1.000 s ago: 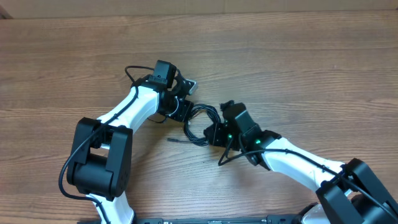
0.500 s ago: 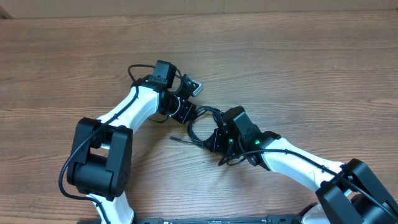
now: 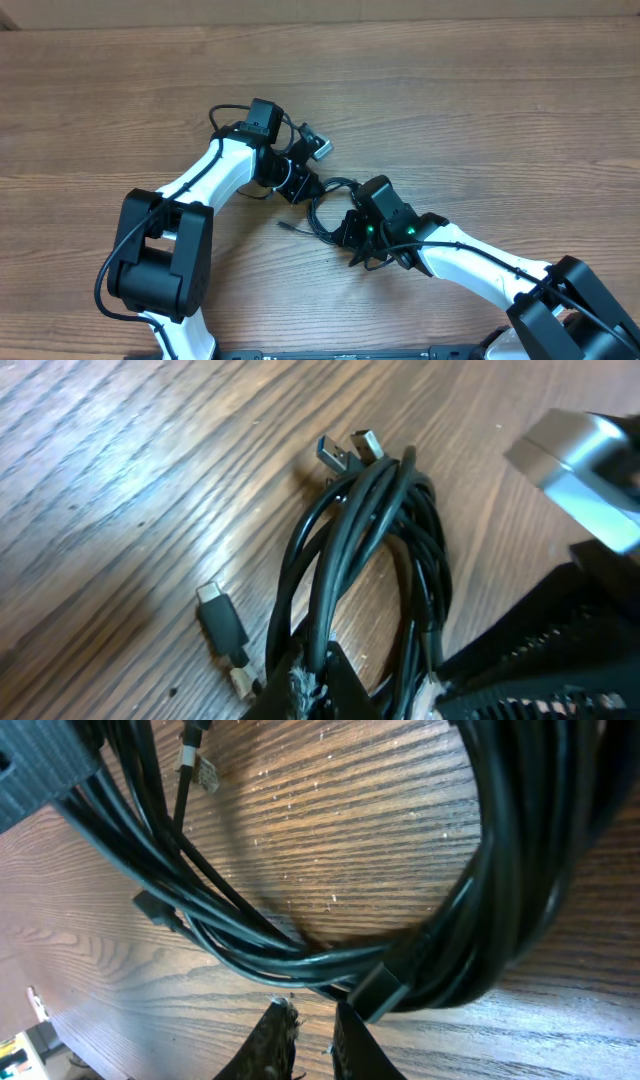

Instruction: Untangle cables

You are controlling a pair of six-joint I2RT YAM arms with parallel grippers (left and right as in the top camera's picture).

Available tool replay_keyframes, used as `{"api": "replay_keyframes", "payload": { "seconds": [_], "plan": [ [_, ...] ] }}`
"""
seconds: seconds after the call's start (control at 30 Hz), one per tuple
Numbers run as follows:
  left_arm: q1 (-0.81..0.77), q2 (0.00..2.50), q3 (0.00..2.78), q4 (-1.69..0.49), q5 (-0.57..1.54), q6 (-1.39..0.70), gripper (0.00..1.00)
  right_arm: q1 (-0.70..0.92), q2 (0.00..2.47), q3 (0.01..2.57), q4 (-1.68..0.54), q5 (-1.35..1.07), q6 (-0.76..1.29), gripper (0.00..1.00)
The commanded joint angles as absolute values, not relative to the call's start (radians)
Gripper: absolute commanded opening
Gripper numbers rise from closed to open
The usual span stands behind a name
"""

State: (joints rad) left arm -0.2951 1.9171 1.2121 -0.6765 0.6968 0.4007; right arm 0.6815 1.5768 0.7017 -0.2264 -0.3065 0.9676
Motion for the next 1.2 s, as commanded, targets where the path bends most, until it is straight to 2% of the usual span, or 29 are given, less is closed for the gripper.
{"api": "replay_keyframes", "payload": {
  "seconds": [0.0, 0.07, 0.3, 0.57, 0.73, 0.97, 1.07, 1.1, 1.13, 1.17],
  "plan": [
    [-0.303, 1.926, 1.205, -0.677, 0.764, 0.449, 0.04, 0.685, 1.583, 0.719, -0.223, -0.291, 0.974, 0.14],
    [-0.303, 1.926, 1.205, -0.677, 0.772, 0.45, 0.04, 0.685, 1.583, 0.719, -0.223, -0.289, 0.974, 0.17],
    [-0.303, 1.926, 1.205, -0.677, 0.786, 0.45, 0.04, 0.685, 1.583, 0.719, -0.222, -0.272, 0.974, 0.18],
    [-0.303, 1.926, 1.205, -0.678, 0.804, 0.449, 0.04, 0.685, 1.583, 0.719, -0.183, -0.266, 0.973, 0.39],
    [-0.303, 1.926, 1.205, -0.678, 0.805, 0.446, 0.04, 0.685, 1.583, 0.719, -0.131, -0.371, 0.888, 0.38],
    [-0.303, 1.926, 1.205, -0.669, 0.805, 0.393, 0.04, 0.685, 1.583, 0.719, -0.115, -0.436, 0.883, 0.38],
    [-0.303, 1.926, 1.205, -0.645, 0.805, 0.315, 0.04, 0.685, 1.583, 0.719, -0.129, -0.446, 0.894, 0.28],
    [-0.303, 1.926, 1.205, -0.64, 0.805, 0.293, 0.04, 0.685, 1.583, 0.719, -0.133, -0.441, 0.899, 0.27],
    [-0.303, 1.926, 1.205, -0.63, 0.805, 0.255, 0.04, 0.685, 1.583, 0.719, -0.149, -0.416, 0.936, 0.33],
    [-0.303, 1.926, 1.205, -0.625, 0.805, 0.226, 0.04, 0.685, 1.583, 0.719, -0.163, -0.395, 0.97, 0.35]
  ]
}}
